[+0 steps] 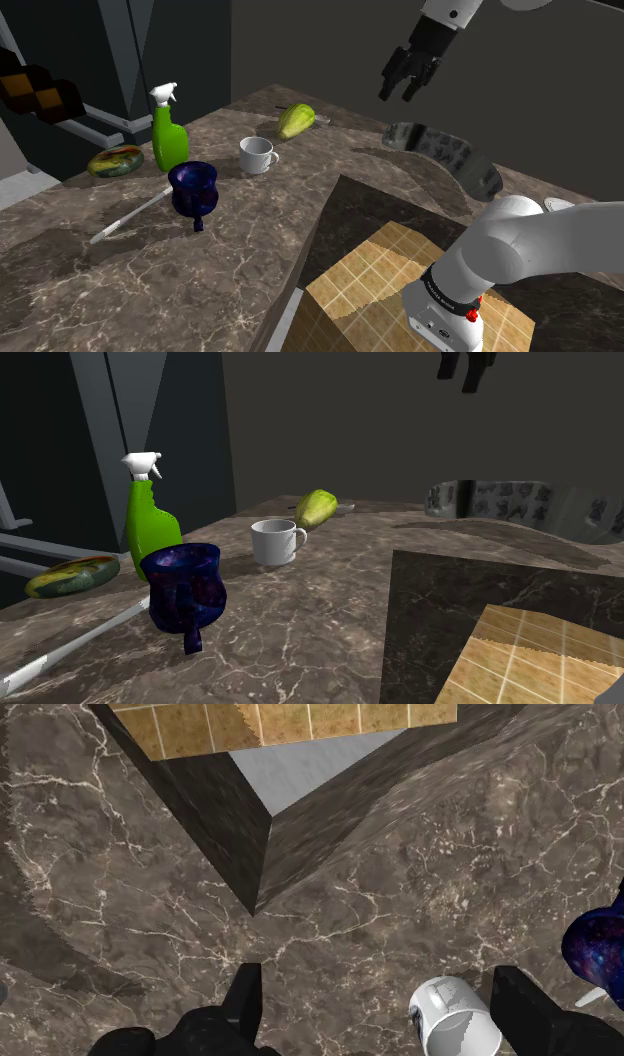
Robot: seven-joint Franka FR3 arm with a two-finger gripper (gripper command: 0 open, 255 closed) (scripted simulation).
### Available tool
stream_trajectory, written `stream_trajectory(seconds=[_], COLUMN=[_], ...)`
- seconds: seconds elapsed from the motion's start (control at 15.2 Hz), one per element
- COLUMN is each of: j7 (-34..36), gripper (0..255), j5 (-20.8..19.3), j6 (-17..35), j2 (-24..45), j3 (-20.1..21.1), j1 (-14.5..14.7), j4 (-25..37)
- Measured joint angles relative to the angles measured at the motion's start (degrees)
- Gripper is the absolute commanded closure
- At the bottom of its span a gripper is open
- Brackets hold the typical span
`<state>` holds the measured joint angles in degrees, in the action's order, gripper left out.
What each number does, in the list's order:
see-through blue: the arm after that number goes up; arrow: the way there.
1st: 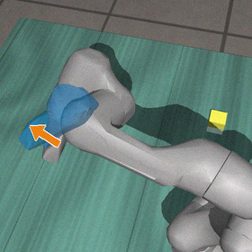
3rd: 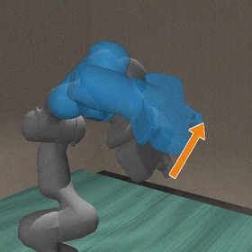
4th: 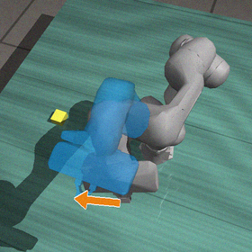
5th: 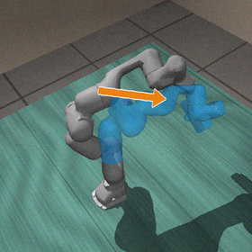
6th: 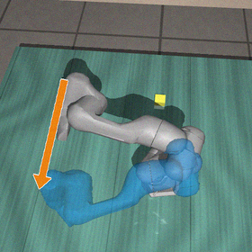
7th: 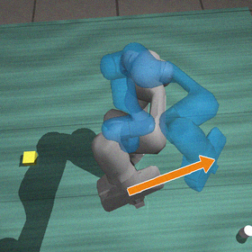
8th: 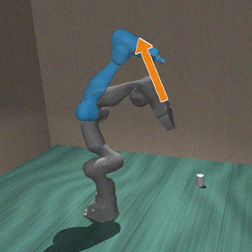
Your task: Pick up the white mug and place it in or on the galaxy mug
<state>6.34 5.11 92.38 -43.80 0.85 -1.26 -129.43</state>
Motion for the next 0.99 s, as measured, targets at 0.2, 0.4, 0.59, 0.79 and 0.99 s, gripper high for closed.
stream_trajectory(seconds=[0.2, 0.4, 0.59, 0.79, 0.99], j7=[0.81, 2.85, 5.21, 7.55, 9.84], gripper=[0, 0, 0, 0, 0], j5=[0.23, 0.70, 0.90, 0.65, -0.23], j6=[1.69, 6.03, 10.01, 13.56, 17.21], j2=[1.40, 5.96, 10.73, 15.57, 21.92], j3=[0.94, 3.25, 5.70, 7.97, 10.01], j1=[0.15, 0.50, 0.80, 0.97, 0.90], j4=[-0.41, -0.41, 0.17, 1.12, 3.53])
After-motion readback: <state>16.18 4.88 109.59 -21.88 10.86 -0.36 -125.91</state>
